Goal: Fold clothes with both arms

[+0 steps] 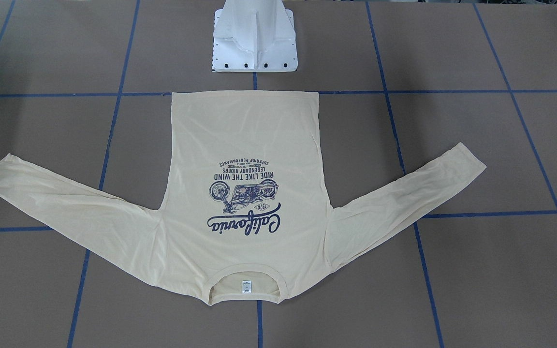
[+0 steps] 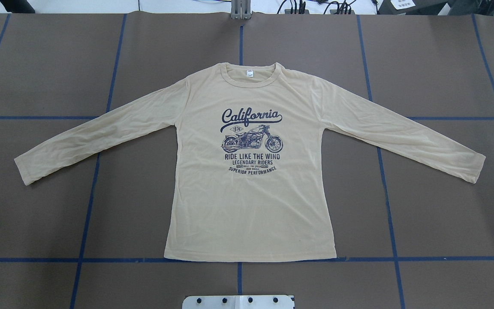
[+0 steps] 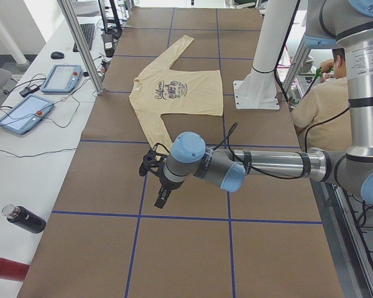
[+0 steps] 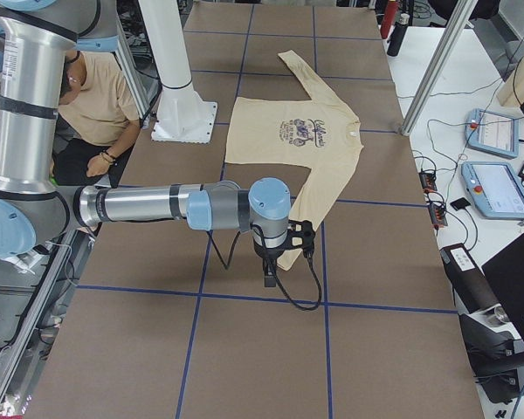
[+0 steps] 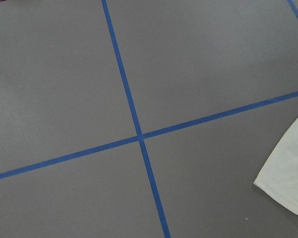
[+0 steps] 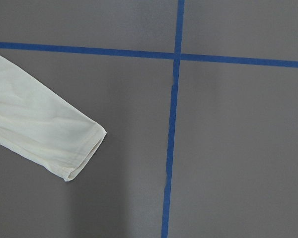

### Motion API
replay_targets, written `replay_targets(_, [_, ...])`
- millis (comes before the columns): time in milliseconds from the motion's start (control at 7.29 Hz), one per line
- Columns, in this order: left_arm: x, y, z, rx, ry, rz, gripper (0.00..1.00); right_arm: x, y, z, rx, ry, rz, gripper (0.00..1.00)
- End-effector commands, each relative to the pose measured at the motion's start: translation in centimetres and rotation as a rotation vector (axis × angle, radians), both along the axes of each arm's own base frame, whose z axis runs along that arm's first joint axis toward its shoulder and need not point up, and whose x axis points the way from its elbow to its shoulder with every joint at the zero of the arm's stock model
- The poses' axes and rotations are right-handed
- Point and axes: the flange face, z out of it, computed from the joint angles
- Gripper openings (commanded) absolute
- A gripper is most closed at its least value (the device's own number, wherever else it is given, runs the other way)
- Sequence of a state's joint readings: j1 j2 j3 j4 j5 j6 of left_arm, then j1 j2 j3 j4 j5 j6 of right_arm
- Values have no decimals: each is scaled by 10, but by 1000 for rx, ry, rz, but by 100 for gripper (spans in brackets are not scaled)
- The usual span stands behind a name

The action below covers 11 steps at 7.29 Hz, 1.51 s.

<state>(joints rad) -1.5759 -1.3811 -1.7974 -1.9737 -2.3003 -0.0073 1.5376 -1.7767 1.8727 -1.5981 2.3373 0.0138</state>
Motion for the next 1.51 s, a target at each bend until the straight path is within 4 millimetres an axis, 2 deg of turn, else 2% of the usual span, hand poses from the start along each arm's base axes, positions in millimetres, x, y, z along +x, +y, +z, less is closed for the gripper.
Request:
replay_targets(0, [5,1,1,2,-20,10,100,0,-1,3,0,1,0,100])
replay_targets(961, [6,11,16,-24,-18,13,100,-7,-4,18,15,-28,-15,100])
replay_targets(1098, [9,11,13,-30,17,22,100,-11,-4,17,3,-30,-14,100])
replay_targets(1373, [12,12,8,-17,60,45,100,-42,-13,22,17,-29,-54,99])
